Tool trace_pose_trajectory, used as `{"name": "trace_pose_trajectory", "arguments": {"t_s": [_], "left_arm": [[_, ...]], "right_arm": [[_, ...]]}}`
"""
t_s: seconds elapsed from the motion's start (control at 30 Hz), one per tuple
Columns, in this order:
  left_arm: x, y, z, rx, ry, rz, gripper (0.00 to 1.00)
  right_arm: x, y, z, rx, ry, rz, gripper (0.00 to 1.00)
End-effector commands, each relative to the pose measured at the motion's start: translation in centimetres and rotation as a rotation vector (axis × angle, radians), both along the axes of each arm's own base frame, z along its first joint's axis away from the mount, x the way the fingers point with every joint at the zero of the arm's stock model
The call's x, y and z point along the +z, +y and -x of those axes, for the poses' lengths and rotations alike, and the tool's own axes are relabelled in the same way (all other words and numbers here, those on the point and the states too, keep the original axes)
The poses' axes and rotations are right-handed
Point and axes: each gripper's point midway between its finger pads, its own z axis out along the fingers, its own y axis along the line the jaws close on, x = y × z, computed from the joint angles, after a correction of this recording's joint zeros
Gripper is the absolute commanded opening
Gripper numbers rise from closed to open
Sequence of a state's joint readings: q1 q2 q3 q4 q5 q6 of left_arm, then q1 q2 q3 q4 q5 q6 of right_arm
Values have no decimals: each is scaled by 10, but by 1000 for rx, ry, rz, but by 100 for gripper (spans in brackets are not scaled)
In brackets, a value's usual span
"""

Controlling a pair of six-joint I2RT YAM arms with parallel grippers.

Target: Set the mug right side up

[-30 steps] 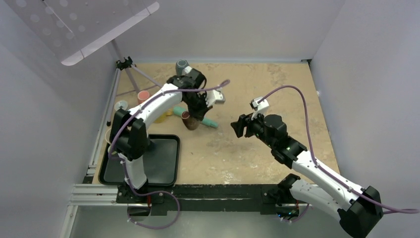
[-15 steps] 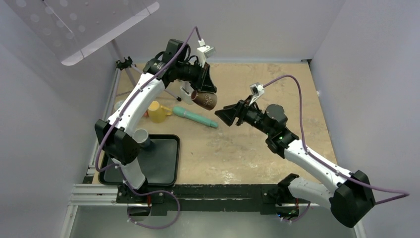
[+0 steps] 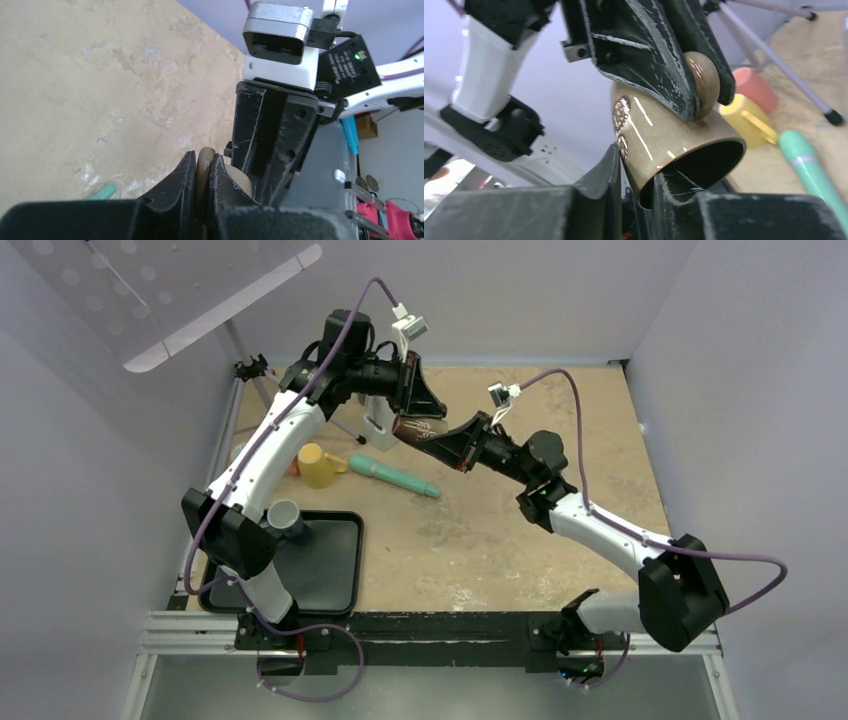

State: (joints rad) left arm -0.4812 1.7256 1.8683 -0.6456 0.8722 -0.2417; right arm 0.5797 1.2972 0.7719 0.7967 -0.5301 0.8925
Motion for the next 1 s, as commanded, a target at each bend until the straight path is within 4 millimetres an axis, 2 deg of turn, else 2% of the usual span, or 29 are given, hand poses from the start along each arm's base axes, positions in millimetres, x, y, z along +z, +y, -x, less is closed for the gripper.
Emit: {"name": "trace_pose_trajectory", "arguments": {"t_s": [0.0,0.03,0.1,0.13,0.2,0.27,0.33,0.47,0.53,0.63,0.73,0.9,0.97], "left_arm": [[23,-1,27,-40,-2,39,0],[17,6,21,-12,-28,9,14],[13,20,14,30,-58,-21,51],[11,27,10,51,-74,-38,64],[8,42,3,89,-106,-71,76],[10,56,-5,127,-137,-93,79],[11,68,-14,173,-162,-116,80],[5,79,-22,215,-209,-190,81],[0,79,-20,208,-227,-223,86],[-10,68,-5,141,-305,-309,87],[-24,52,15,55,-333,-351,88],[-75,47,38,-44,-272,-448,86],[-92,45,48,-74,-258,-468,85]], "right_arm": [[54,1,1,-18,-156,-60,0],[45,-2,-9,-80,-175,17,0],[29,-13,-27,-199,-166,167,0],[21,-20,-33,-244,-176,252,0],[6,-37,-41,-317,-219,420,0],[-16,-54,-43,-340,-280,632,0],[-27,-59,-39,-312,-381,804,0],[-67,-50,-5,-146,-638,1196,0],[-89,-44,14,-49,-774,1359,0],[-112,-46,22,11,-872,1572,0],[-128,-42,31,111,-931,1700,0],[-170,-32,58,380,-998,1849,0],[-181,-25,69,452,-1033,1844,0]]}}
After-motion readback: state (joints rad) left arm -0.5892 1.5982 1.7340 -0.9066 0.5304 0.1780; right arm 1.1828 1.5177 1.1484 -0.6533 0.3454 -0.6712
